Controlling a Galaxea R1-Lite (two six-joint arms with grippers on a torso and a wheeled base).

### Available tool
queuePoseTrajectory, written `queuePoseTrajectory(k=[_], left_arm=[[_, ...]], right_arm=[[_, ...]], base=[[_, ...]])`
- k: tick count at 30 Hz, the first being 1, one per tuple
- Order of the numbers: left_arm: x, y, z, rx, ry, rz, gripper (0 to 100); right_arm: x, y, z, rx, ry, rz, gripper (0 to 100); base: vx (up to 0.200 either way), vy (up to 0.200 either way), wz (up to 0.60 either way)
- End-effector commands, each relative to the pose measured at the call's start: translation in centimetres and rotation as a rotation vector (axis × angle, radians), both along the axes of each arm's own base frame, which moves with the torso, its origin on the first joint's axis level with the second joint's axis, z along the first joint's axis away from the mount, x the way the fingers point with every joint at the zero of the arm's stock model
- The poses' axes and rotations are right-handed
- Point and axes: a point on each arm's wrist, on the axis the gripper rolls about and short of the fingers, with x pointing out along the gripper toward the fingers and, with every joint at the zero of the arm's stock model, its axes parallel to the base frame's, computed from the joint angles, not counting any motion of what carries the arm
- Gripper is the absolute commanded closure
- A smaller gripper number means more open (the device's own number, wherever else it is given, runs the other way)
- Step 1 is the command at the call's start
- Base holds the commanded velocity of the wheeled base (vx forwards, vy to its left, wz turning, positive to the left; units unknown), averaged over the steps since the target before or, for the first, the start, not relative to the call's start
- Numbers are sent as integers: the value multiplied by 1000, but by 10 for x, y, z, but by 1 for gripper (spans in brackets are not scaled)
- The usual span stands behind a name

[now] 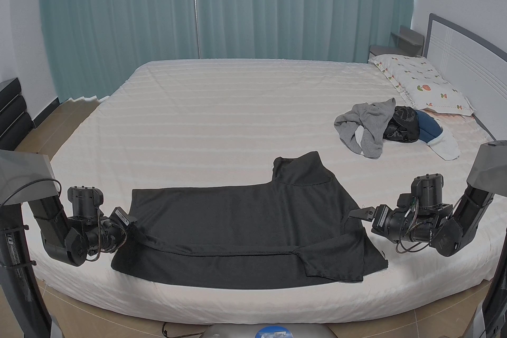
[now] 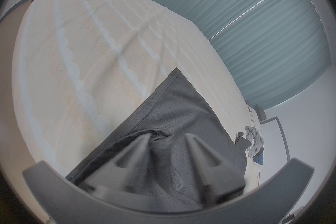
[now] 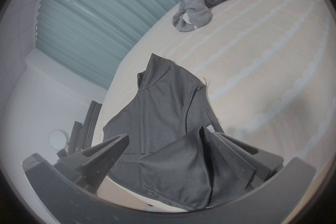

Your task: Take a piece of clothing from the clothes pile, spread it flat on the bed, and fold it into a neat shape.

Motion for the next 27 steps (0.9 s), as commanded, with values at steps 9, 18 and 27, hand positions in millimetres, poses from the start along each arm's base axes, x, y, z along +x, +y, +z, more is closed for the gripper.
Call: queuePoseTrajectory(k=[9,18,27], left_arm=[[-9,1,19,1,-42,5,100],[-10,1,17,0,-34,3,100],[-10,1,17,-2,-32,3,100]], right_arm=[[3,6,-33,-73,-46,80,0],[16,8,-44,-68,-139,84,0],[17,7,-51,-80,-155,94,0]], base=[[0,0,0],[0,0,0],[0,0,0]])
